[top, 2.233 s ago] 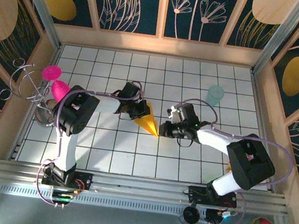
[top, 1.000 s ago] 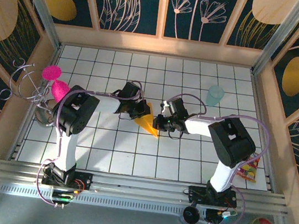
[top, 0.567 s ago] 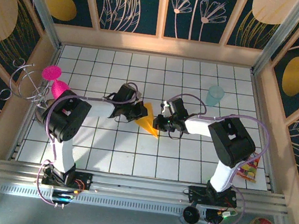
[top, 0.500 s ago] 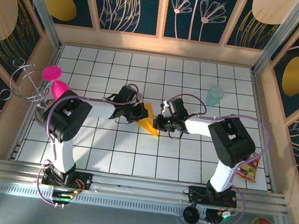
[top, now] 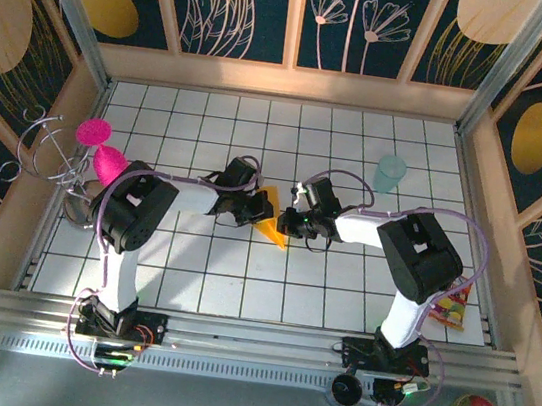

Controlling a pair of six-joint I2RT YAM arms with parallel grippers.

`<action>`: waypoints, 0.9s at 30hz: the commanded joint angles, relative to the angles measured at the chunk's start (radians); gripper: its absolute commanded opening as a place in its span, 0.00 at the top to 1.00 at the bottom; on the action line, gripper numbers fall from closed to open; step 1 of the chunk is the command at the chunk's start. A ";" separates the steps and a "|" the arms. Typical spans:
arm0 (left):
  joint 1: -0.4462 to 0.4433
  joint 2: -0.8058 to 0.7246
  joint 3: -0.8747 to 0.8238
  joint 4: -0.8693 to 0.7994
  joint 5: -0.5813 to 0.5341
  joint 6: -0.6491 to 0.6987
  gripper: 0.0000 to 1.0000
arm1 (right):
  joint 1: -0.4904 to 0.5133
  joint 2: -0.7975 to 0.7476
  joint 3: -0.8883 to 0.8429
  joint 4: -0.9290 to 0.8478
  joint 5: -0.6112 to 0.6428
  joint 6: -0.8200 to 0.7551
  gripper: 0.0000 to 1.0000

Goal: Fold a paper plane with a square sheet of paper (pick it up from the middle)
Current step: Fourth fold the wing at the center of the table.

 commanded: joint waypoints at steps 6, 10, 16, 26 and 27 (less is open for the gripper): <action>0.000 0.033 0.004 -0.092 -0.075 0.018 1.00 | 0.004 -0.090 0.006 0.047 -0.086 0.016 0.99; 0.001 0.037 0.009 -0.092 -0.069 0.023 1.00 | 0.010 -0.037 0.021 0.041 -0.095 0.016 0.99; 0.001 0.034 0.006 -0.091 -0.063 0.022 1.00 | 0.015 -0.008 -0.013 0.041 -0.092 0.014 1.00; 0.000 0.045 0.013 -0.103 -0.076 0.017 1.00 | 0.024 0.020 -0.043 -0.089 -0.063 -0.052 1.00; 0.000 0.045 0.013 -0.107 -0.079 0.018 1.00 | 0.024 0.004 -0.054 -0.111 -0.056 -0.060 1.00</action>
